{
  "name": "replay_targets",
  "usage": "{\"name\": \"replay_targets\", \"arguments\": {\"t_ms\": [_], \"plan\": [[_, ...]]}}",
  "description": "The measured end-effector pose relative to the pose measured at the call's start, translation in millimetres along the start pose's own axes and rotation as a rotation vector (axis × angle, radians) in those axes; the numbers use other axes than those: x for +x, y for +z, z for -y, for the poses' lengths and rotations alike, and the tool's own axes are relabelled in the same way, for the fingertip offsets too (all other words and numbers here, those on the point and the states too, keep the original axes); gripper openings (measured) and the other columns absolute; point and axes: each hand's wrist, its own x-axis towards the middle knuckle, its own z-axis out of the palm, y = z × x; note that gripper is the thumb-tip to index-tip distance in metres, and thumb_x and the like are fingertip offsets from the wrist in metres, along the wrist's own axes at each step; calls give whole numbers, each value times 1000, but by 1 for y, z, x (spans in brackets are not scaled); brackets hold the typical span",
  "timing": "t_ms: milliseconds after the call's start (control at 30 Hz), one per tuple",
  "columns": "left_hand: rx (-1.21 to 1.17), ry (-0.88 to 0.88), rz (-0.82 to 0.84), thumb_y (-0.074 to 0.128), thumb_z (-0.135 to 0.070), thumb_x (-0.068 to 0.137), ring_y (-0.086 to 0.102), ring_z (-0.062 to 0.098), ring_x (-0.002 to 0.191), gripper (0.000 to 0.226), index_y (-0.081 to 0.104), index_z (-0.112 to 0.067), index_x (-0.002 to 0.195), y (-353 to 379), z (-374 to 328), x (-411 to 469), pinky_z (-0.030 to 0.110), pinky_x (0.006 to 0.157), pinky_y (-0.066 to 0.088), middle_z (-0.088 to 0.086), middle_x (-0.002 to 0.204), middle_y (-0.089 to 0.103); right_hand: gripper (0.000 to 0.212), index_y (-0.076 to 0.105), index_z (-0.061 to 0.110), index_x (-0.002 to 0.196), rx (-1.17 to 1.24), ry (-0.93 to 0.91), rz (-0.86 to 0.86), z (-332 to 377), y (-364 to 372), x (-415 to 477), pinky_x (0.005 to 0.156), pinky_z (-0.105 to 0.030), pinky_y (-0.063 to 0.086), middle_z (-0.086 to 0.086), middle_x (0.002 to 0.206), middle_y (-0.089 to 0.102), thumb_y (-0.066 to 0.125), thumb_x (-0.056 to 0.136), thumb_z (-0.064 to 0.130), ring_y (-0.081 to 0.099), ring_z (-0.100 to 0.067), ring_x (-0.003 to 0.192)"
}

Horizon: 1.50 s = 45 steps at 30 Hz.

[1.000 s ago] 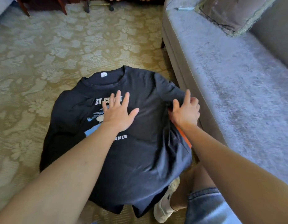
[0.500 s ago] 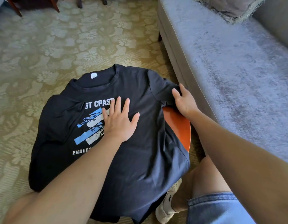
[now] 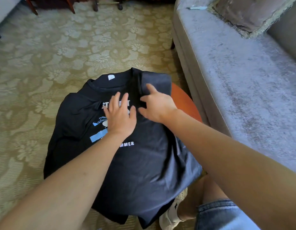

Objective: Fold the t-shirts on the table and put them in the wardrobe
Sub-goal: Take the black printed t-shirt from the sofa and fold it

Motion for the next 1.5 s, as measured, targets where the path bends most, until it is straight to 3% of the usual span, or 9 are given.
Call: {"name": "replay_targets", "arguments": {"t_ms": [67,133,267,333,733,933,1067,1267,1500], "plan": [[59,-57,-53,44,-33,99,13,27,147,54,31,-19,150,-16,22,3,56,117,8,7,159,19,37,71,17,109,29,-17,-89,15,11,-5,83,-35,50,-4,136,48,49,94,43,58,-29,108],[128,-143,-29,43,-36,99,7,28,148,58,25,-20,152,-30,46,5,57,117,5,7,161,12,39,64,13,120,25,48,-137,19,25,-9,92,-39,47,-6,135,48,47,96,39,48,-30,121],[244,-330,181,31,-57,98,-6,30,149,72,8,-23,156,-35,81,-4,59,118,2,7,163,-7,75,11,13,154,-13,240,122,5,59,-18,118,-53,13,-10,163,-1,37,98,55,1,-32,149],[295,-342,273,20,-65,96,-10,29,149,75,2,-25,157,-30,87,-11,60,117,0,6,163,-11,75,6,17,156,-18,277,144,-8,73,-24,118,-55,4,-4,164,-5,25,98,61,-6,-27,150],[349,-266,248,15,-71,92,-11,30,149,77,3,-29,156,-18,82,9,62,116,-3,4,164,-9,69,6,31,156,-80,328,81,-65,73,-25,119,-52,0,4,164,-5,13,96,66,-9,-19,150],[170,-299,428,16,-69,95,-16,25,149,75,-2,-30,156,-34,74,36,58,117,-8,3,163,-14,73,3,31,156,30,385,223,-65,56,-8,119,-53,-2,3,164,-10,20,95,68,-12,-20,150],[128,-252,90,36,-54,98,4,25,150,67,18,-24,154,-61,90,1,56,118,2,7,162,13,69,16,24,155,194,410,-21,-65,46,-39,120,-50,5,-4,164,3,35,98,58,1,-25,150],[-155,-635,51,55,-52,92,15,36,147,84,8,-25,156,-81,117,-87,52,117,21,14,161,7,61,24,10,151,554,642,-328,-59,60,-131,117,-46,20,-20,156,22,45,99,34,24,-40,141],[-349,-815,172,58,-47,92,30,36,142,90,3,-16,156,-104,124,-148,47,114,27,9,159,26,82,5,12,156,916,857,-83,-44,75,-206,117,-41,25,-13,157,29,53,97,40,31,-34,142]]}}
